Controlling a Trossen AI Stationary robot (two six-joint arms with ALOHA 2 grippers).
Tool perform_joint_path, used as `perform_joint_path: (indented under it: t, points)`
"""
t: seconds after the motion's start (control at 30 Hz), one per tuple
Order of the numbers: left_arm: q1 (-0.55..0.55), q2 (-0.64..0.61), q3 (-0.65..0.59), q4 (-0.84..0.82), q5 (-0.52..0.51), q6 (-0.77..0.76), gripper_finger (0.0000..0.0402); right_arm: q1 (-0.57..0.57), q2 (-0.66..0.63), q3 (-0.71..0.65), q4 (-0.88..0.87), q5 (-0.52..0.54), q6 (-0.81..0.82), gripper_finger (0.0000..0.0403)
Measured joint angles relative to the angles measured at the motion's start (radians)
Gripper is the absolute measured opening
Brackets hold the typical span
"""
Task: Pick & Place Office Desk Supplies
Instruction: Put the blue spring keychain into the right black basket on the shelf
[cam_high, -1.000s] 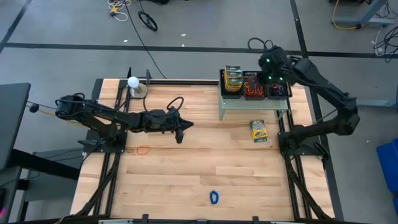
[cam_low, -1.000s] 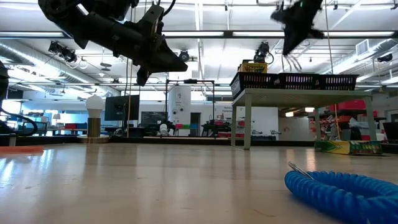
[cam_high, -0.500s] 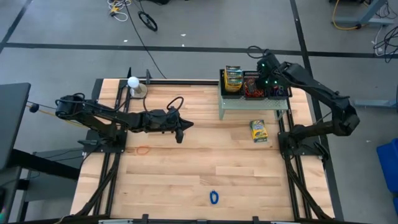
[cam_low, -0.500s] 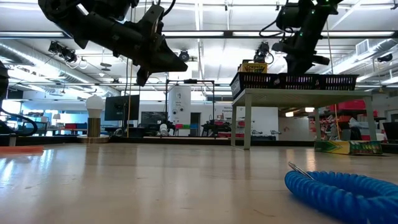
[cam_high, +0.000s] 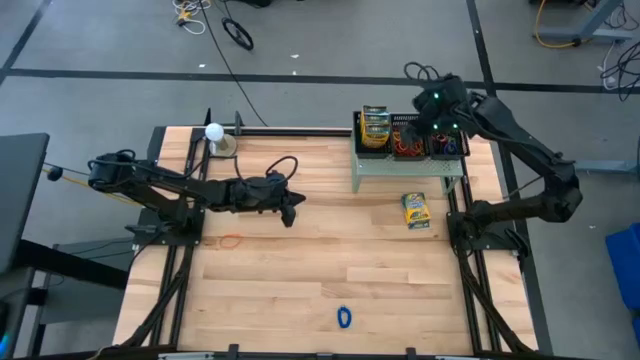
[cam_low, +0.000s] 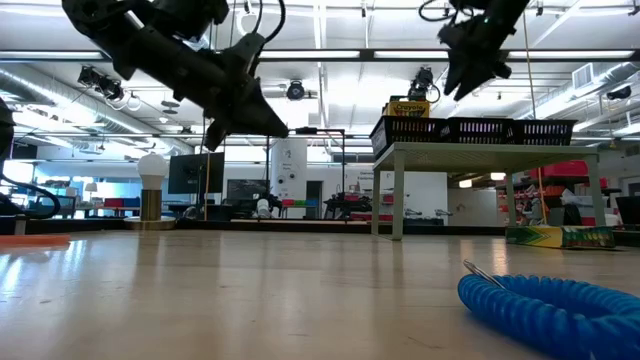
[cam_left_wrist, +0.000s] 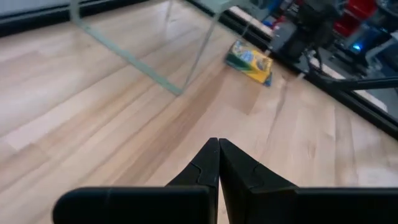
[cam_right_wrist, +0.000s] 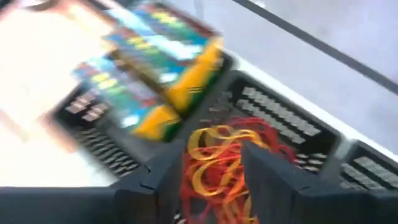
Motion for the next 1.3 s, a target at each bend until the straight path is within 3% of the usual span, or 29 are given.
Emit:
perform_joint_path:
  t: [0.13, 0.3, 0.5, 0.63, 0.77, 0.87, 1.07, 1.3]
  points:
    - [-0.024, 0.000, 0.000, -0.003, 0.001, -0.029, 0.0009, 0.064, -0.058, -0.070, 0.020, -0.082, -0.063, 0.0113]
    - [-0.092, 0.000, 0.000, -0.005, 0.005, 0.008, 0.0008, 0.216, -0.188, -0.200, 0.131, -0.089, -0.077, 0.0016]
    - [-0.181, 0.000, -0.004, 0.005, 0.008, 0.034, 0.0005, 0.467, -0.333, -0.272, 0.209, 0.015, 0.061, 0.0020]
    - [-0.220, -0.002, -0.104, 0.188, -0.029, 0.040, 0.0005, 0.693, -0.337, -0.274, 0.208, 0.194, 0.183, 0.0005]
    - [-0.237, -0.002, -0.239, 0.480, -0.030, 0.029, 0.0005, 0.924, -0.263, -0.274, 0.221, 0.400, 0.348, 0.0010]
    - [-0.245, -0.002, -0.305, 0.595, -0.017, 0.040, 0.0009, 1.053, -0.173, -0.275, 0.292, 0.492, 0.450, 0.0009]
    - [-0.249, -0.002, -0.328, 0.613, 0.069, 0.060, 0.0015, 1.191, 0.021, -0.274, 0.556, 0.519, 0.510, 0.0009]
    - [-0.249, -0.002, -0.326, 0.666, 0.145, 0.013, 0.0016, 1.234, 0.191, -0.274, 0.786, 0.517, 0.510, 0.0015]
